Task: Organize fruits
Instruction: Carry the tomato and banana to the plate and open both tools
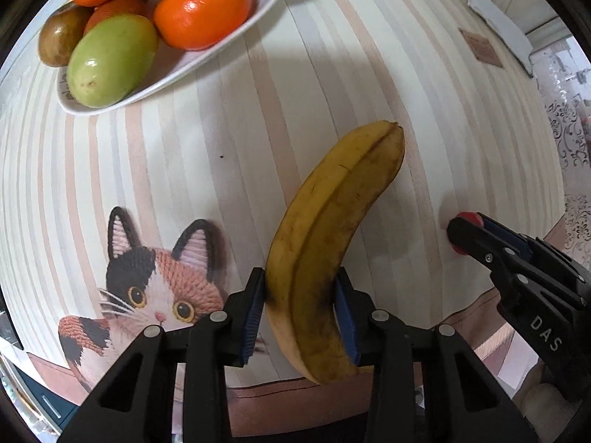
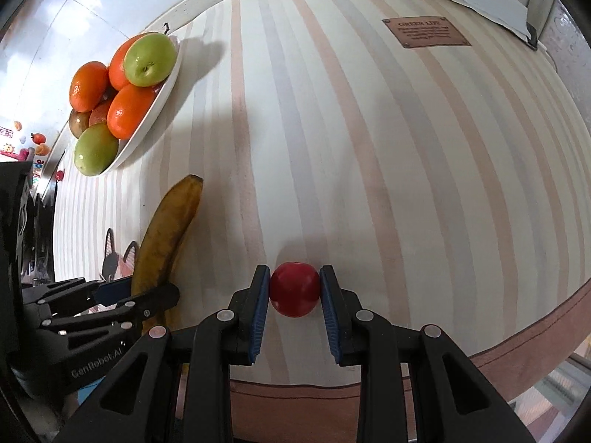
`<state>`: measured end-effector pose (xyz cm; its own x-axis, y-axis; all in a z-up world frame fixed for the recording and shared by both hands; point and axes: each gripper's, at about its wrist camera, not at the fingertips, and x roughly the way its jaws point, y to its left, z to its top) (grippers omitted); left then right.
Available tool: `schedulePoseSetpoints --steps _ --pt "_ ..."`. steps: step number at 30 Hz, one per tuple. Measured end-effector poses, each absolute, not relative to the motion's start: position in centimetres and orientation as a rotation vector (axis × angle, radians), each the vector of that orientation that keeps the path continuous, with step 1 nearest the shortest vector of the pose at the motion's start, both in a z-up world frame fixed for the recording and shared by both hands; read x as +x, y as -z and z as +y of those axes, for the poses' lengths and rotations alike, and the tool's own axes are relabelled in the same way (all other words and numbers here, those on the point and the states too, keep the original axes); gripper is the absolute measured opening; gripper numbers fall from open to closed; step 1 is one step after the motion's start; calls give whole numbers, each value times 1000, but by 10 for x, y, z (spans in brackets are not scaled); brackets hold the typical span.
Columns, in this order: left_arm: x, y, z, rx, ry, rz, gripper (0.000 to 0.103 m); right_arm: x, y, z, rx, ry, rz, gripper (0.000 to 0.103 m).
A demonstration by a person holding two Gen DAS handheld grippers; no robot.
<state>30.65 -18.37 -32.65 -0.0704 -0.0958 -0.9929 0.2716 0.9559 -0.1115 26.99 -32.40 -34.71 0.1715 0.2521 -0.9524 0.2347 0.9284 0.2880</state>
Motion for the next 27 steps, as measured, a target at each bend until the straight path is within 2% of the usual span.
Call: schedulePoseSetpoints --steps 10,16,27 --pt "309 242 -90 -122 317 1490 33 298 310 -297 405 -73 1354 30" --pt "359 202 -26 -267 259 1408 33 325 284 -272 388 -136 1306 30" --pt "445 211 41 -227 104 1343 33 358 262 -237 345 -204 1265 30"
